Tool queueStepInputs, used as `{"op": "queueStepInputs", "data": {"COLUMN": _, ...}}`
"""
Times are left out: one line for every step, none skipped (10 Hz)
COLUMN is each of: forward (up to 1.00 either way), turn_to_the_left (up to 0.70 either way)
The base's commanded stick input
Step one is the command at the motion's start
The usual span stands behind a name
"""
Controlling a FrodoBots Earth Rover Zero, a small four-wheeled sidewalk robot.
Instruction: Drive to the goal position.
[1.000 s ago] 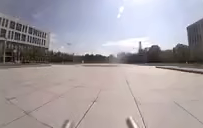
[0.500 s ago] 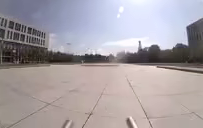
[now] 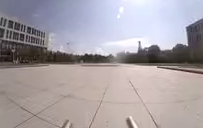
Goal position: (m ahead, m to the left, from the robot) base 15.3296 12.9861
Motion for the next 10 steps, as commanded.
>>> {"op": "queueStepInputs", "data": {"forward": 0.70, "turn_to_the_left": 0.00}}
{"op": "queueStepInputs", "data": {"forward": 0.70, "turn_to_the_left": 0.00}}
{"op": "queueStepInputs", "data": {"forward": 0.70, "turn_to_the_left": 0.00}}
{"op": "queueStepInputs", "data": {"forward": 0.70, "turn_to_the_left": 0.00}}
{"op": "queueStepInputs", "data": {"forward": 0.70, "turn_to_the_left": 0.00}}
{"op": "queueStepInputs", "data": {"forward": 0.70, "turn_to_the_left": 0.00}}
{"op": "queueStepInputs", "data": {"forward": 0.70, "turn_to_the_left": 0.00}}
{"op": "queueStepInputs", "data": {"forward": 0.70, "turn_to_the_left": 0.00}}
{"op": "queueStepInputs", "data": {"forward": 0.70, "turn_to_the_left": 0.00}}
{"op": "queueStepInputs", "data": {"forward": 0.70, "turn_to_the_left": 0.00}}
